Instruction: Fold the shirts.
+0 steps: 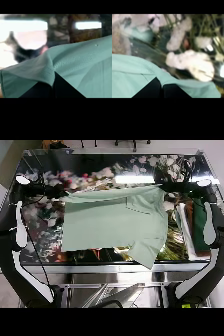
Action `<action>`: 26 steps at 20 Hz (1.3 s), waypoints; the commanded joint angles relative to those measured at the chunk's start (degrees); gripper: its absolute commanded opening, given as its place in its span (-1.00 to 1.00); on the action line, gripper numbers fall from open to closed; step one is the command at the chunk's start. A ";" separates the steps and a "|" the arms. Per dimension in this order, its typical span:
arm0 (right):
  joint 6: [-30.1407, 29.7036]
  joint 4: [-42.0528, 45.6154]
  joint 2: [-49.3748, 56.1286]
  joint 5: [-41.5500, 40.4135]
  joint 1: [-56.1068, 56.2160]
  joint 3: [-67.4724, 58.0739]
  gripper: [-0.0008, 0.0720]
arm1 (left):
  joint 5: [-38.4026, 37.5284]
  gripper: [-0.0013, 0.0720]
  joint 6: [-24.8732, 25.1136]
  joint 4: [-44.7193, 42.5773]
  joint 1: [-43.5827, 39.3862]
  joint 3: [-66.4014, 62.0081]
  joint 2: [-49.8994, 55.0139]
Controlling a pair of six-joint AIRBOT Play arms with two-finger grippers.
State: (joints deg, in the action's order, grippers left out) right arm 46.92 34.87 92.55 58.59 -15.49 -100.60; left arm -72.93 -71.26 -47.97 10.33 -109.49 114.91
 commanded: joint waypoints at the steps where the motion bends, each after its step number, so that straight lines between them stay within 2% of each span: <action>1: 4.00 10.32 0.26 6.23 -0.70 0.00 -0.94 | -3.74 -0.93 -4.90 -7.54 -1.05 -1.11 0.59; 4: 4.07 12.94 0.31 6.08 -0.35 3.43 -0.94 | -3.41 -0.93 -7.13 -16.61 -3.37 -1.14 0.72; 7: 4.07 14.84 0.94 4.79 0.00 6.29 -0.94 | -3.43 -0.93 -7.28 -21.20 -5.68 -1.14 1.70; 16: 4.11 15.30 1.14 3.37 0.68 6.34 -0.90 | -3.13 -0.91 -7.26 -21.38 -6.78 -1.14 2.49; 17: 4.11 15.30 0.98 3.39 0.68 6.29 -0.58 | -4.07 -0.82 -7.26 -21.40 -6.78 -1.27 2.47; 18: 4.11 15.34 0.35 3.54 0.66 6.27 -0.05 | -5.62 0.16 -7.32 -21.46 -6.73 -1.99 2.49; 19: 4.20 16.00 -0.98 4.13 0.57 6.16 0.08 | -7.26 0.74 -8.72 -21.57 -6.38 -3.10 2.47; 23: 14.12 29.00 -11.30 9.49 -0.81 5.49 0.08 | -19.65 0.74 -15.76 -21.46 -2.29 -8.59 0.87; 26: 18.56 29.11 -19.34 13.27 -4.44 8.81 0.08 | -22.58 0.74 -16.46 -21.46 1.33 5.22 -7.50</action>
State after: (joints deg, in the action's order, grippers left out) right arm 60.01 60.55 79.90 68.07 -17.50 -93.89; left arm -89.91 -85.45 -69.54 8.75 -111.98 112.86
